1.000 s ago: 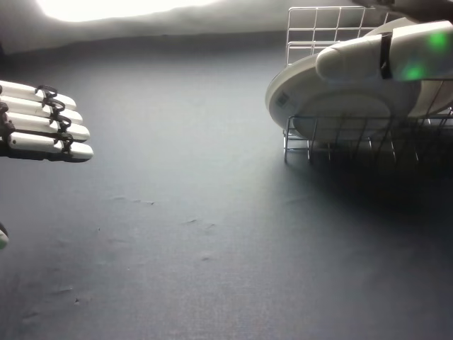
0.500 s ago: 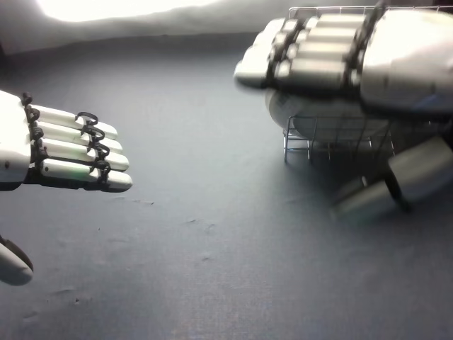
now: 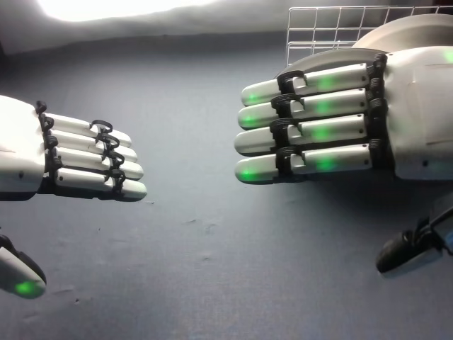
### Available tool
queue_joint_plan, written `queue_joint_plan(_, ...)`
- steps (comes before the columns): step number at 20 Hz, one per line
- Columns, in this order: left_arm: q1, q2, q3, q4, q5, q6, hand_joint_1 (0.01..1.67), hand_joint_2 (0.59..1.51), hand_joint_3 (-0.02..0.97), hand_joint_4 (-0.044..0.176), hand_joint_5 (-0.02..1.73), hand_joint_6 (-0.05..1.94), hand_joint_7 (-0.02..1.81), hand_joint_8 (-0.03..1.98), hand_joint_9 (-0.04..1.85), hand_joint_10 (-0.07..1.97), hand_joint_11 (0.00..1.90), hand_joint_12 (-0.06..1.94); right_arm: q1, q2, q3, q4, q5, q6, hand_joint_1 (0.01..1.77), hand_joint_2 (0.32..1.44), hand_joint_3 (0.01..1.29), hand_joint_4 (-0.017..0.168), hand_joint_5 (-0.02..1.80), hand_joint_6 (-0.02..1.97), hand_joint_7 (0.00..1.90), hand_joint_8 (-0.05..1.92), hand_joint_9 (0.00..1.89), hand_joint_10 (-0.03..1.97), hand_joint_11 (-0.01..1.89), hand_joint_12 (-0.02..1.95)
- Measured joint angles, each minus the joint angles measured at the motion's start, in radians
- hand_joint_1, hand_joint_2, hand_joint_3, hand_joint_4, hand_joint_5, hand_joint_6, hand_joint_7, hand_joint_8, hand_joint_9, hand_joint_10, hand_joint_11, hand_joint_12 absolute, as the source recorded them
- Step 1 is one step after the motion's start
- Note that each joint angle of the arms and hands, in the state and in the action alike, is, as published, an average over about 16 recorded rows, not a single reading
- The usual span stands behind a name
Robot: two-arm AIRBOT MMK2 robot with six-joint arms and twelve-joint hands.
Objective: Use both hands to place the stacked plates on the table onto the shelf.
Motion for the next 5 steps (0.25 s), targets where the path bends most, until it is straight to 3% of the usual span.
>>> queue_joint_plan(5, 0.002, 0.002, -0.013, 0.001, 0.003, -0.002, 0.01, 1.065, 0.010, 0.001, 0.02, 0.01, 0.02, 0.00, 0.01, 0.00, 0.02, 0.01, -0.005, 0.011, 0.000, -0.032, 0.040, -0.010, 0.61, 0.87, 0.01, 0.004, 0.01, 0.01, 0.02, 0.00, 0.02, -0.01, 0.02, 0.00)
